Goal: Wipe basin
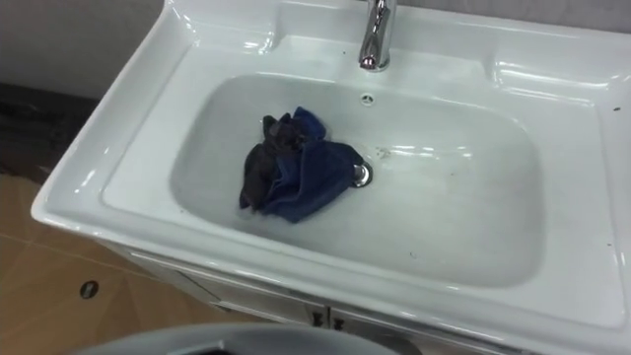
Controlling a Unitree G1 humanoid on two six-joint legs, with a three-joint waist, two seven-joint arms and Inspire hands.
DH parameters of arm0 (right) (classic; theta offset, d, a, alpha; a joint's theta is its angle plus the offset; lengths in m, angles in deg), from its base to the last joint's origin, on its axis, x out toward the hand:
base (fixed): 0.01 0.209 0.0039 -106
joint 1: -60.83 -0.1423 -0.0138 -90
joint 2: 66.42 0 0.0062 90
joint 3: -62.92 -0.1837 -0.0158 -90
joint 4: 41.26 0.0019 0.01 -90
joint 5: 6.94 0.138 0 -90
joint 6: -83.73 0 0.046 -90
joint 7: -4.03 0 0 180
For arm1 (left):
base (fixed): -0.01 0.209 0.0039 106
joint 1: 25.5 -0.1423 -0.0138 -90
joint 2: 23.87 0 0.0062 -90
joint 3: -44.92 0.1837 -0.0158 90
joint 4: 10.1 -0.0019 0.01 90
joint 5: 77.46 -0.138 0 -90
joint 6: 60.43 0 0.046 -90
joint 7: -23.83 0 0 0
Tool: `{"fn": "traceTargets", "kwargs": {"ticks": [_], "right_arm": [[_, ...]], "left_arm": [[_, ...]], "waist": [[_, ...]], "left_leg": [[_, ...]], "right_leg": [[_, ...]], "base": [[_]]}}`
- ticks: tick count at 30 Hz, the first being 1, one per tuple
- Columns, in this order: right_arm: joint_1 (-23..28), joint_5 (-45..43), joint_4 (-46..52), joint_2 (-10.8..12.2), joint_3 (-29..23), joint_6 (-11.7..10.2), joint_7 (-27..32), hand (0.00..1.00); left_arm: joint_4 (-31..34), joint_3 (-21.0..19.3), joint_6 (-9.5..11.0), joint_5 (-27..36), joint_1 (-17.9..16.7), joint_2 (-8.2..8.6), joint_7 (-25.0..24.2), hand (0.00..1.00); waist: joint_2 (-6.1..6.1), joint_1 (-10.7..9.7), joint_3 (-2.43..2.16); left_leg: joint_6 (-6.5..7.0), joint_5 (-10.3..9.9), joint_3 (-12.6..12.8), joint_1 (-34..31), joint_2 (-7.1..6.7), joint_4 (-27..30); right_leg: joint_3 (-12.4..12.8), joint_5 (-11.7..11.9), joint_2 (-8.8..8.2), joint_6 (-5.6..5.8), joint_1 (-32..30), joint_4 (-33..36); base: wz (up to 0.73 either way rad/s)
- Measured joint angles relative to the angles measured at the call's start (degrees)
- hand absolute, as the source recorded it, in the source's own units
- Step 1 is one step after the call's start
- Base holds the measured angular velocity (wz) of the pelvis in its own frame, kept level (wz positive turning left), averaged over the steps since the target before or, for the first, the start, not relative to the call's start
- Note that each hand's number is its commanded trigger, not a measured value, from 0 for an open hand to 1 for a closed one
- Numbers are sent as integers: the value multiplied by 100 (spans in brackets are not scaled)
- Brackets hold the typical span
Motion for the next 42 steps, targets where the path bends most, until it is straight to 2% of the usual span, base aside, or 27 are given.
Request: {"fn": "traceTargets", "kwargs": {"ticks": [1, 5, 8, 13, 18, 22, 27, 30, 34, 39, 42], "right_arm": [[-2, -2, -1, -1, 2, 3, -5, 0], [-25, 9, -58, -41, 21, -3, -117, 0], [-98, 2, -135, -95, 69, -15, -242, 0], [-191, -133, -192, -138, 299, -49, -446, 0], [-245, -431, -261, -140, 468, 4, -656, 0], [-314, -813, -364, -115, 660, 143, -815, 0], [-300, -1150, -371, 40, 751, 375, -932, 0], [-284, -1176, -369, 70, 753, 430, -936, 0], [-309, -1174, -371, 120, 748, 488, -1011, 0], [-336, -1174, -364, 142, 747, 498, -1123, 0], [-371, -1168, -338, 142, 749, 499, -1126, 0]], "left_arm": [[-298, 210, -25, -177, 16, 15, -93, 0], [-787, 508, -209, -672, 66, 62, -433, 0], [-1068, 1014, -348, -1050, 6, 70, -793, 0], [-1876, 1343, -886, -1557, 217, 73, -1875, 0], [-1955, 1607, -1376, -1722, 272, 68, -2855, 0], [-1950, 1956, -1741, -2331, 515, 50, -3446, 0], [-1943, 2107, -1879, -2775, 731, -16, -4048, 0], [-1944, 2204, -1993, -2951, 751, -16, -4319, 0], [-1955, 2208, -2131, -3062, 751, -30, -4549, 0], [-1957, 2208, -2236, -3286, 758, -44, -4761, 0], [-1952, 2208, -2271, -3462, 782, -56, -4868, 0]], "waist": [[-15, -4, 11], [-63, -33, 35], [-61, -191, 34], [-89, -383, 29], [-176, -581, 29], [-242, -651, 28], [-332, -780, 30], [-323, -805, 27], [-323, -830, 27], [-317, -923, 30], [-314, -929, 32]], "left_leg": [[1, -1, -1, 0, 0, -1], [5, -4, 8, -5, -3, -5], [11, -2, -61, -44, -6, -6], [13, -4, 16, -40, 22, -15], [14, -4, 60, -30, 24, -14], [23, -23, 139, -34, 39, -16], [-1, -39, 200, -29, 92, -9], [-1, -39, 330, 18, 99, 10], [0, -38, 474, 23, 87, 86], [0, -38, 506, 60, 86, 83], [0, -38, 574, 69, 82, 79]], "right_leg": [[0, -2, 1, 3, 1, -2], [-14, -9, -7, 12, 10, 5], [-42, 0, 1, 32, 32, -81], [15, -1, 43, 36, 32, -88], [26, 3, 40, 44, 44, -111], [48, 17, 69, 47, 31, -157], [112, 48, 146, 18, 31, -182], [217, 50, 178, 18, 18, -182], [336, 53, 185, 27, 10, -185], [368, 51, 191, 29, 14, -178], [473, 37, 206, 31, -26, -170]], "base": [[6], [3], [11], [-3], [0], [-4], [-9], [-19], [-15], [-4], [-10]]}}
